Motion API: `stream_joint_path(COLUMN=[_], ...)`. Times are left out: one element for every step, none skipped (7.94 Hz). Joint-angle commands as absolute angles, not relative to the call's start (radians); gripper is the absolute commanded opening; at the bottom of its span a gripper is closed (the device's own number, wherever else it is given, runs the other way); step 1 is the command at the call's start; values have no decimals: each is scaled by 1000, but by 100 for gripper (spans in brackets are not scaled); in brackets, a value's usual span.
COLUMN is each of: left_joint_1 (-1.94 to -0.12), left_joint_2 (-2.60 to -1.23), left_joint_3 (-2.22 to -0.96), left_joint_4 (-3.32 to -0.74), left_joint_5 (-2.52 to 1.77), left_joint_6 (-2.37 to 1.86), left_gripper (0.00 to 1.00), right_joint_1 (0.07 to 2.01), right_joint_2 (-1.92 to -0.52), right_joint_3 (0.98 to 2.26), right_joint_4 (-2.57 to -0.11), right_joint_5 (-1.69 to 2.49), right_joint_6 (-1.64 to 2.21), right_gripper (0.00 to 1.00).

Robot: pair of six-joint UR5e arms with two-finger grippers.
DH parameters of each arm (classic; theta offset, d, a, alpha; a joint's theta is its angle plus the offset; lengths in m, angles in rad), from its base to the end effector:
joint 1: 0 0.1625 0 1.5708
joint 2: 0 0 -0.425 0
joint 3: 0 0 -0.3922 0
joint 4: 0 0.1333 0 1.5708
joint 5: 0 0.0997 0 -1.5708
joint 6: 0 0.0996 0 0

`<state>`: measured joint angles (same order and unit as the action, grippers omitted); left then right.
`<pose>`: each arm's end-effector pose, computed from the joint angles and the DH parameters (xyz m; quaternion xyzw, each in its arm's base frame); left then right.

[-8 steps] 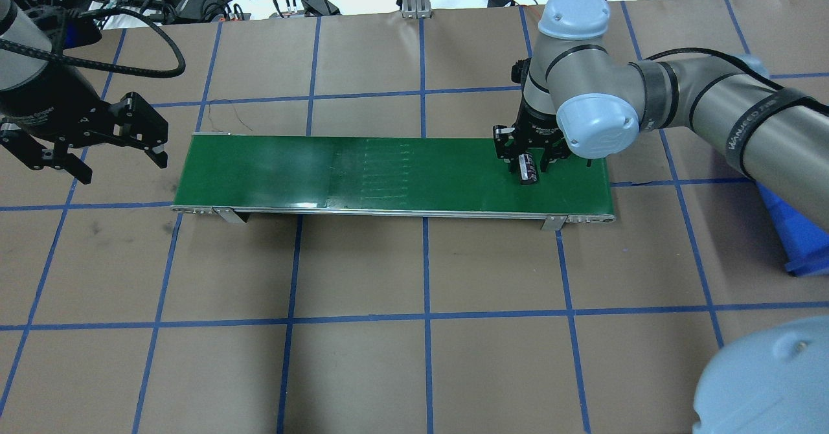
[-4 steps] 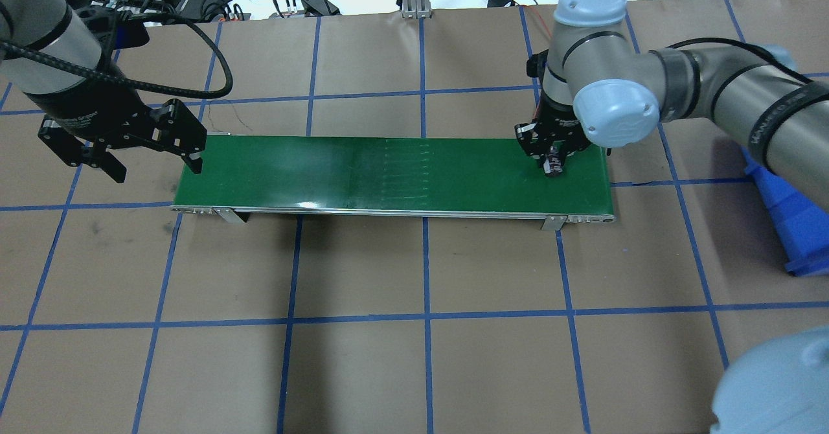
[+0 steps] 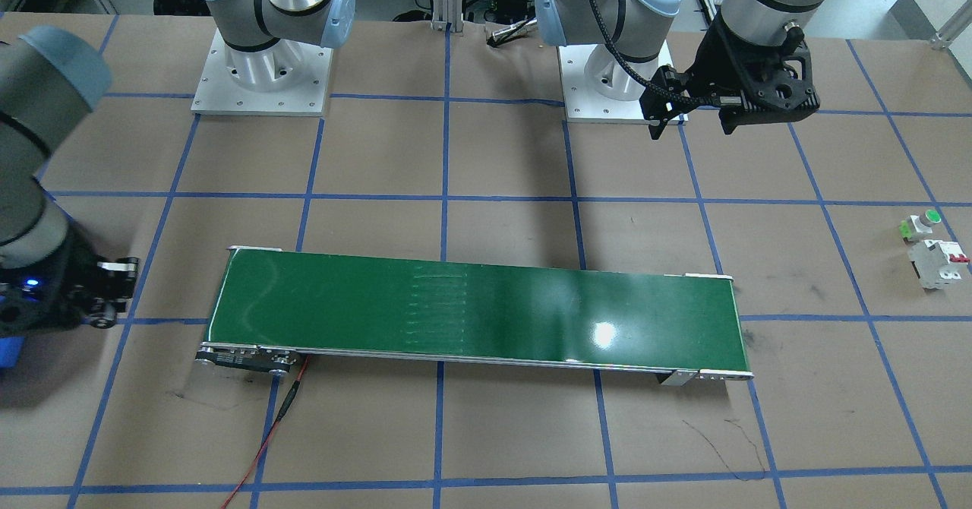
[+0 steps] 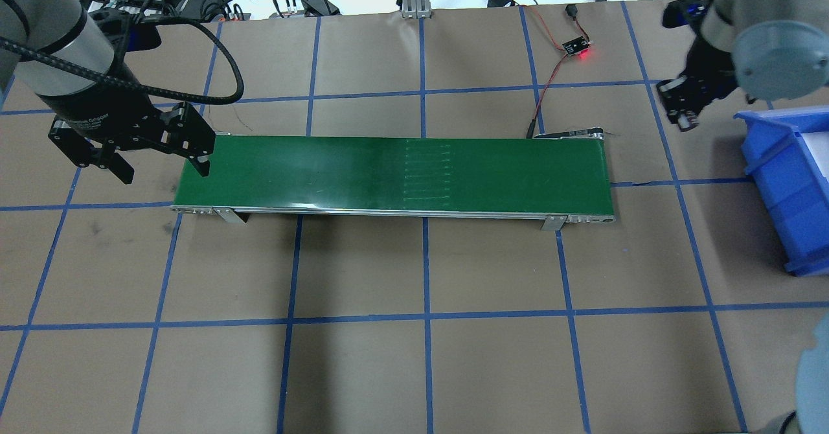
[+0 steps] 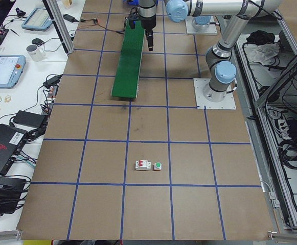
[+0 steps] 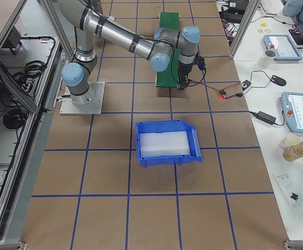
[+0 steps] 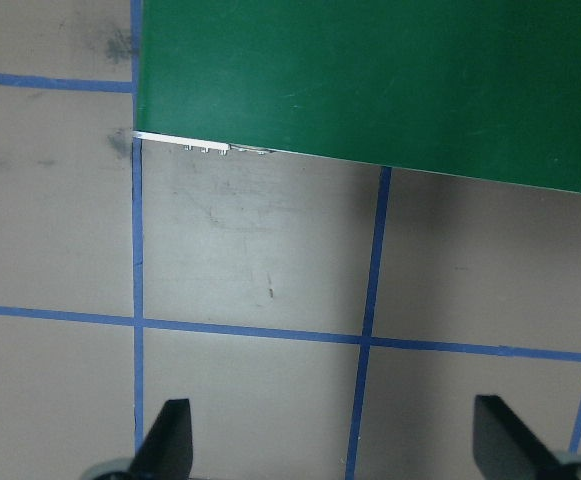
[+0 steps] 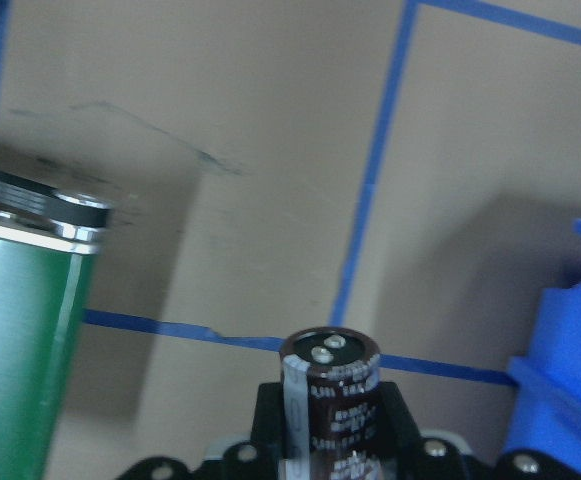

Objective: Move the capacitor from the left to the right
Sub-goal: 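Lift the capacitor with the right gripper and carry it over the blue bin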

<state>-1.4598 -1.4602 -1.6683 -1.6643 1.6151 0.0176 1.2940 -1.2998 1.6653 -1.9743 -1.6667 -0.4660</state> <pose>-0.0797 -0.4482 0.4828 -0.0457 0.9979 0.0415 0.0195 -0.0404 -0.5951 0.3365 0.0934 -0.9943 0.0003 0.0515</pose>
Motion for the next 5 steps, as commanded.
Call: stream_joint_path(left_joint_1=[-1460,-1460,-1460,-1460,-1460], left_joint_2=[-1460,-1460,-1460,-1462,-1462], left_joint_3=[-1669,-1674,-1675,-1668,-1666], left_joint_4=[-1663,-1663,-1663,-1661,-1661], left_joint_5=[1615,1623,1629,1632,1634], left_joint_6=[20,23,26,23,23], left_gripper=[100,100,100,100,100], right_joint_1=[1025,958,901,861,842], right_joint_2=[-1309,-1292,-1246,-1182,-1131], right_joint_3=[1620,1603,1605,1611,1618], right_joint_4=[-2015,-2060,-2110,-2161,-2169], right_joint_5=[-1664,-1661,-1655,-1657,-1663], right_joint_6=[-902,-1025,-1095,-1135,-1137], right_gripper=[0,0,0,0,0])
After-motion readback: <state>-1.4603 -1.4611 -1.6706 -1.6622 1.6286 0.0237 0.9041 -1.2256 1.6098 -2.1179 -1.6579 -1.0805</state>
